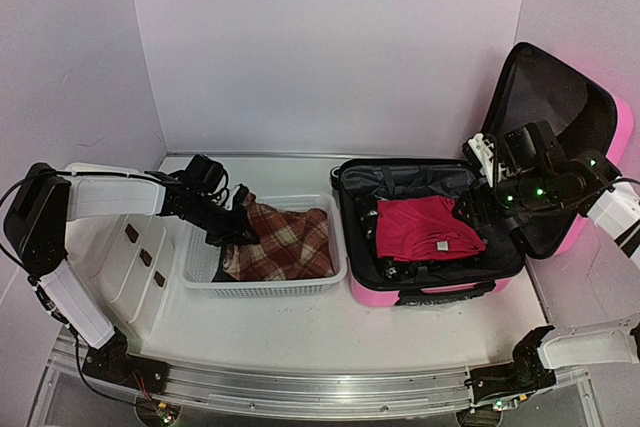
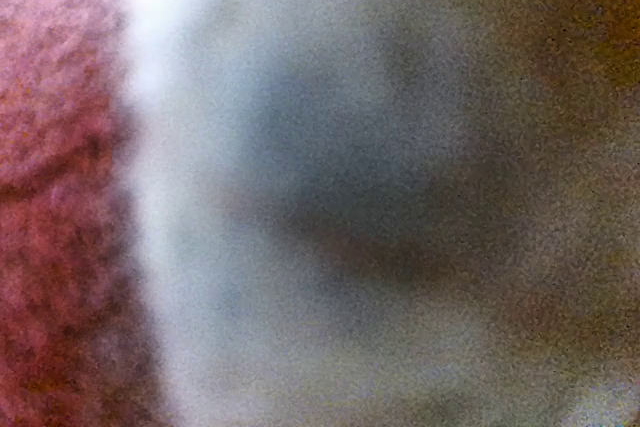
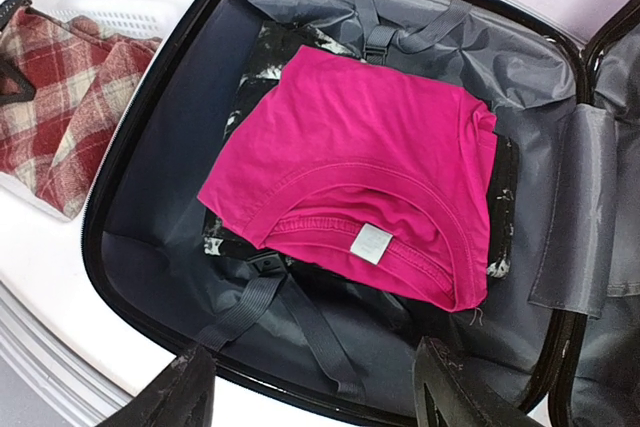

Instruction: Open, take out, and arrange the luggage

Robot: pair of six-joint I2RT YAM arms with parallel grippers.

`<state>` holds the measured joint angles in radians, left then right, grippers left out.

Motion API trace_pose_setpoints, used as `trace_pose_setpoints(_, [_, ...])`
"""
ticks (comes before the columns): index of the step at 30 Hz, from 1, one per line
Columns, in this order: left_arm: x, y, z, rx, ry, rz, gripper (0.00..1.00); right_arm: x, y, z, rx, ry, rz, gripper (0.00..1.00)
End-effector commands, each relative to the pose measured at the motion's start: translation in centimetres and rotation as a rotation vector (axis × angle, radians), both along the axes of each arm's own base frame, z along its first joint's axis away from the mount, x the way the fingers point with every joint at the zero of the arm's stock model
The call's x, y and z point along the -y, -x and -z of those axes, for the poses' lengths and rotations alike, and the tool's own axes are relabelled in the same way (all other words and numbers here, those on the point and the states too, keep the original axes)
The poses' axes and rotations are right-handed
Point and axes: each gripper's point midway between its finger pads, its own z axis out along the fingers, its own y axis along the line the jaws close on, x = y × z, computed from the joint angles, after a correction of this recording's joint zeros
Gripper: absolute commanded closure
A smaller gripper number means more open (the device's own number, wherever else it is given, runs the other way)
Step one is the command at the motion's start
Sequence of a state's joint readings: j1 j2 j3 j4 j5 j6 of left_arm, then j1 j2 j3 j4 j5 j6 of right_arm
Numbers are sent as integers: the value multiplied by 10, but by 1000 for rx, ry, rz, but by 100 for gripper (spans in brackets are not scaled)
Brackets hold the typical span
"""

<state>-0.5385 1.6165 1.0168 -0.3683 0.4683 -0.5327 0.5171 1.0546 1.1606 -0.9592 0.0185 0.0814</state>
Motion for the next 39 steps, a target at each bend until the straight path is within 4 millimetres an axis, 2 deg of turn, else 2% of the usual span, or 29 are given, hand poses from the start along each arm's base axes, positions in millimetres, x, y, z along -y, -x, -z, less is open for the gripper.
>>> trace_pose_setpoints(1, [-7,-8,-13,86,-15,8,100,-6,-6,-17,37,-41,3,31])
trace_pose_setpoints(3, [-7,-6,-12,78,-20,24,100,-6,-7,-16,33,-38,3,32])
trace_pose_setpoints(7, [-25,-5,-17,118,-99,-20,96,-11,-7,-7,4,-25,-29,32])
trace_pose_setpoints(12, [-46,-1,-21,149,-188,-56,80,-20,-11,13,-49,26,-82,32])
trace_pose_setpoints(14, [-52,0,-29,164,-206,-70,63,-26,-13,25,-81,62,-110,32])
trace_pose_setpoints(18, [-68,5,-53,202,-255,-113,36,-39,-16,45,-115,212,-202,31])
trace_pose_setpoints(21, [-86,11,-80,264,-303,-149,35,-49,-22,59,-115,389,-256,28])
trace_pose_setpoints(23, [-92,18,-105,321,-290,-164,36,-62,-25,69,-146,440,-284,28])
trace_pose_setpoints(25, [-88,26,-124,347,-236,-154,38,-75,-29,79,-167,479,-305,28])
trace_pose_setpoints(27, [-73,36,-137,333,-145,-114,39,-87,-32,90,-187,503,-320,29])
trace_pose_setpoints(32, [-42,57,-151,340,-72,-23,39,-107,-38,118,-246,501,-294,33])
trace_pose_setpoints(39, [-4,67,-149,309,3,82,39,-120,-52,152,-244,447,-194,14])
